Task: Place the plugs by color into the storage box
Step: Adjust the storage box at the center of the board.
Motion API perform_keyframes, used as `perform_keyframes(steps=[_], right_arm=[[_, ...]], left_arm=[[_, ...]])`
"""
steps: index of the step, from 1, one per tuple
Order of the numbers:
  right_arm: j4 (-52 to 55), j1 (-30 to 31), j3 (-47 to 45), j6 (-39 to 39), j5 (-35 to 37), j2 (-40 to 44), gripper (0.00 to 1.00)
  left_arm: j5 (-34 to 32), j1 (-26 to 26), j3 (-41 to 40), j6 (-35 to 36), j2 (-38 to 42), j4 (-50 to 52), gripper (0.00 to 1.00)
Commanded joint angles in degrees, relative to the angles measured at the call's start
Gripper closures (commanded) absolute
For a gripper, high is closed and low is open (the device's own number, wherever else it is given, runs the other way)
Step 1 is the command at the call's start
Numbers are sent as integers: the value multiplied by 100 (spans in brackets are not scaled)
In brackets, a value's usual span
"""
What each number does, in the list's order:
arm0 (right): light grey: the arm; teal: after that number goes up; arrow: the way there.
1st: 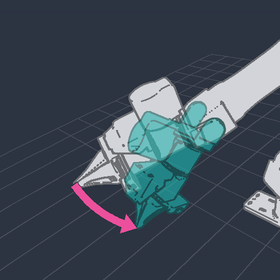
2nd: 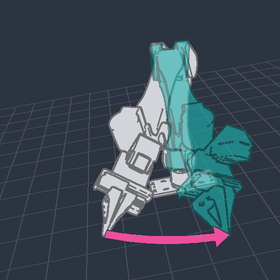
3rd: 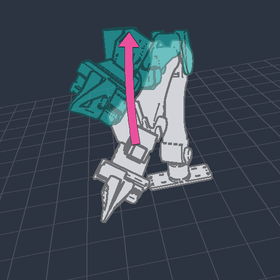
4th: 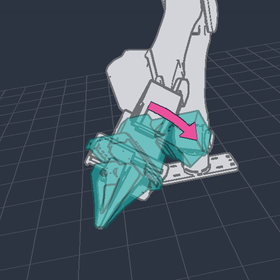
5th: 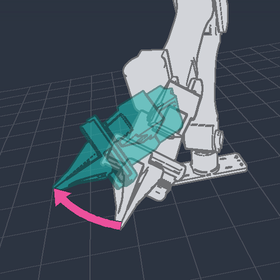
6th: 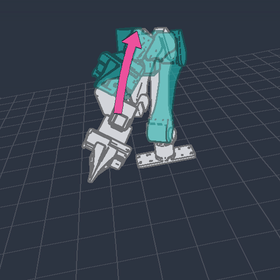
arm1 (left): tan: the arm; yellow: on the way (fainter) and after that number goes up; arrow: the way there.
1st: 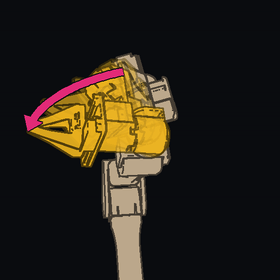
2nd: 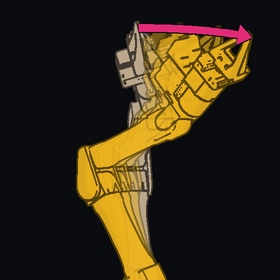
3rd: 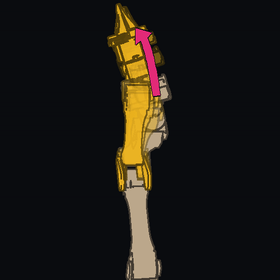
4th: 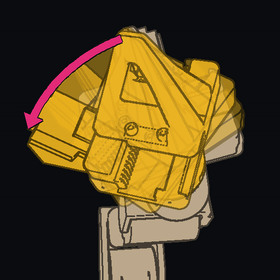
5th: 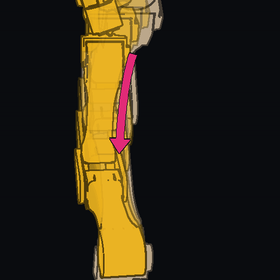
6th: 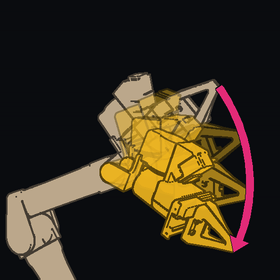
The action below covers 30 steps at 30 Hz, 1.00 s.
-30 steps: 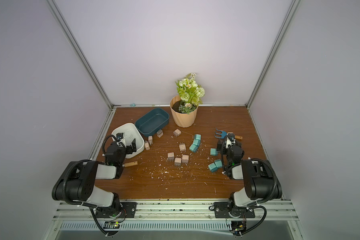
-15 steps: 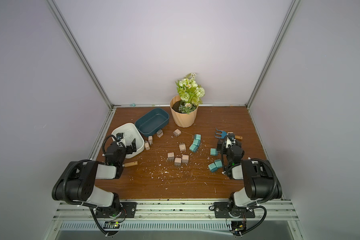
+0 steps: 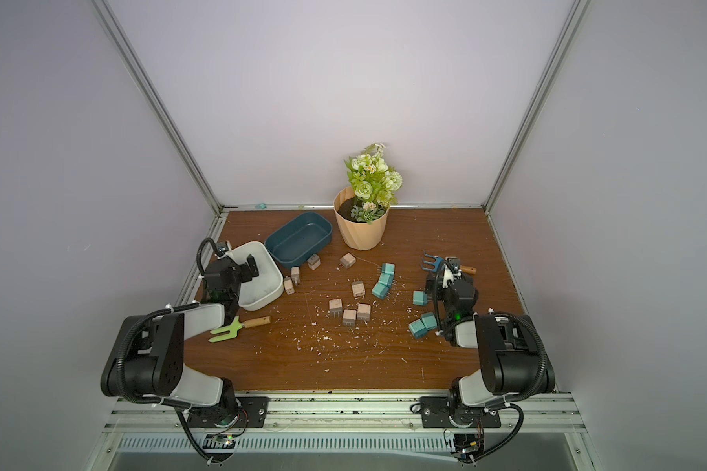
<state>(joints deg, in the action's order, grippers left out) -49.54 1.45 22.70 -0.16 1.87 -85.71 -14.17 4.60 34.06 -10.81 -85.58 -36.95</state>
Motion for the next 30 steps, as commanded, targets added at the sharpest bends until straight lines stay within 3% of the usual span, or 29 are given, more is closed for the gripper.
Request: perform_keyframes(steps=[1,8,12,17,23,30], right_arm=[[1716,85,1021,-251,256,370,0],[4984,723,2557,-840,624,789,1],[6210,1154,3039,-1286,337,1117,0],[6802,1631,3001,-1700,-70,1509,1],[7075,2168,2926,-2135,-279,1633,2],[7169,2816,3122,-2212,-248,1397,2]], left_arm=[[-805,149,956,-840,-175,2473,0],[-189,-64,2915,-1575,169,5856,0],[734,-295,3558,-1961,216,7466,0],[2127,-607,2711,-2493,838,7721,0],[2671,-891,1483,-3639,1488,7808,0],[2652,-873,1169,-4635,1631,7440,0]])
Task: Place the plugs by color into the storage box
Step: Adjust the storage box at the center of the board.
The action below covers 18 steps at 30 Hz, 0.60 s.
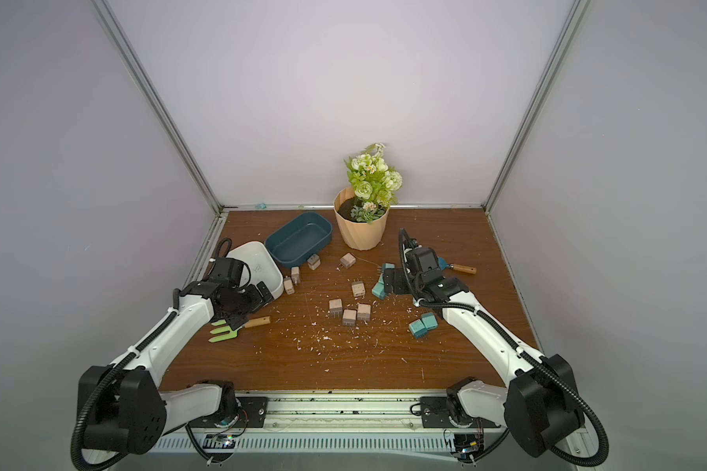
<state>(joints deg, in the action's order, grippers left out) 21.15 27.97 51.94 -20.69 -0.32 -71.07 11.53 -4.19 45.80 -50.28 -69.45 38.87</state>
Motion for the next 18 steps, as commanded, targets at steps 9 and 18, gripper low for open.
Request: perform_keyframes(steps=[9,18], right_arm=[[143,811,472,-328,115,-407,2],[74,1222,571,-389,141,-682,2]], left_arm=[[-303,69,-122,-1461,-420,-802,0],[-1429,309,508,-710,-944,-113,18]])
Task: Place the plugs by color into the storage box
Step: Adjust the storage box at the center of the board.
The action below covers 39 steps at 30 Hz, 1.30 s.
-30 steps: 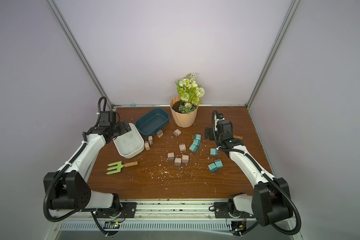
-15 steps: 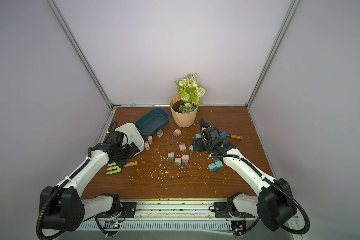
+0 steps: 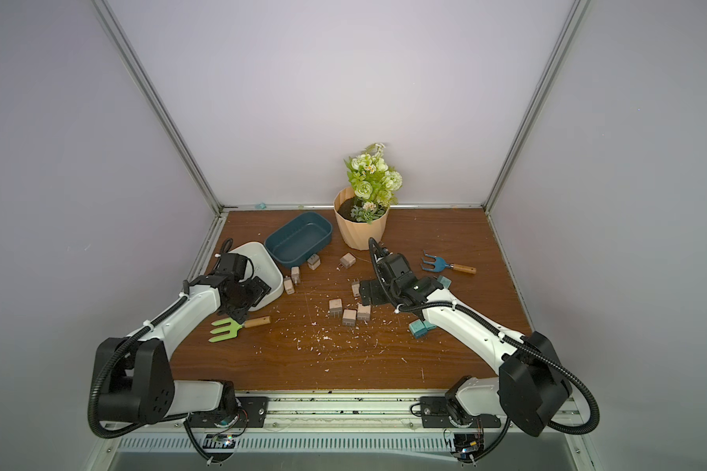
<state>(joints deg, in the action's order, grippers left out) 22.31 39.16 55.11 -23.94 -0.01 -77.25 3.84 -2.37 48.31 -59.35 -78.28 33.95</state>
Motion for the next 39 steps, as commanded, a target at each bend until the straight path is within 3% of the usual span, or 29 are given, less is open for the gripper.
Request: perform_keyframes(steps=[1,6,16,27,34,35,37,39], right_arm=[[-29,146,287,-44,107,-102,2],[-42,263,446,10,81,-289,1],[-104,398,743,126,-27,-719,1],[-112,462,817,271,-104,-888,1],[-60,475,862,328,-131,-888,1],[-60,470,861,327,-139,-880,1],[-60,471,852,320,-146,-871,1],[-71,485,833,307,-142,-853,1]], left_arm=[[-728,172,277,294,-75,422,21],[-942,433,405,813,-247,620,40],[-1638,466,869,1922,-660,1333,72],[-2602,735,1364,3124,-1327,1441,93],[-3113,842,1899,3688,-1693,1323,92],[-3080,859,2016,3693,-1687,1374,86],[-2985,857,2247,3635,-1623,1499,63],[-2773,861,2452,3411,-1515,1737,51]])
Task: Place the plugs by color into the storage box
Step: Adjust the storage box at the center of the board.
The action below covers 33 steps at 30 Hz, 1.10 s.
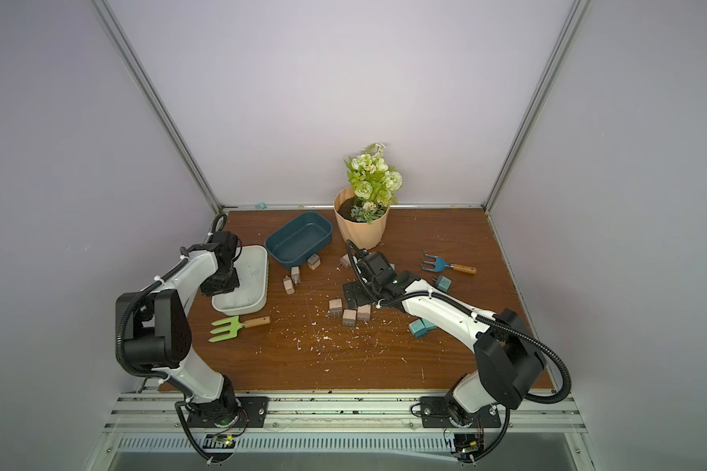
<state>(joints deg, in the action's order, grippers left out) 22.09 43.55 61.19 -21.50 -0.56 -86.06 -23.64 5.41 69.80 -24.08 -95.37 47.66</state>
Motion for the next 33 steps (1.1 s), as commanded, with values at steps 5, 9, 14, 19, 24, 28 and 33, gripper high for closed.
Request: perform_keyframes(steps=[5,9,14,19,24,28,33], right_arm=[[-90,55,187,22,-135,11,1],[-115,66,230,13,-177,-39,1],[-110,100,312,58,-247,-172,1],[-82,136,344,101,-268,-217,1],[-20,173,328,113,-252,-188,1],[-12,187,284,119,-251,-174,1],[-25,198,339,128,-328,-234,1]], left_arm=[[1719,83,-24,-1307,892,703,25],[2802,83,-1124,-2328,1595,365,25],[2960,83,-1990,-2953,1979,-68,25],[2973,78,-2120,-3137,1905,-404,24],[2789,80,-1969,-3082,1633,-477,29],[2589,92,-1858,-2805,1295,-468,40],[2549,92,-1865,-2594,1004,-494,58]])
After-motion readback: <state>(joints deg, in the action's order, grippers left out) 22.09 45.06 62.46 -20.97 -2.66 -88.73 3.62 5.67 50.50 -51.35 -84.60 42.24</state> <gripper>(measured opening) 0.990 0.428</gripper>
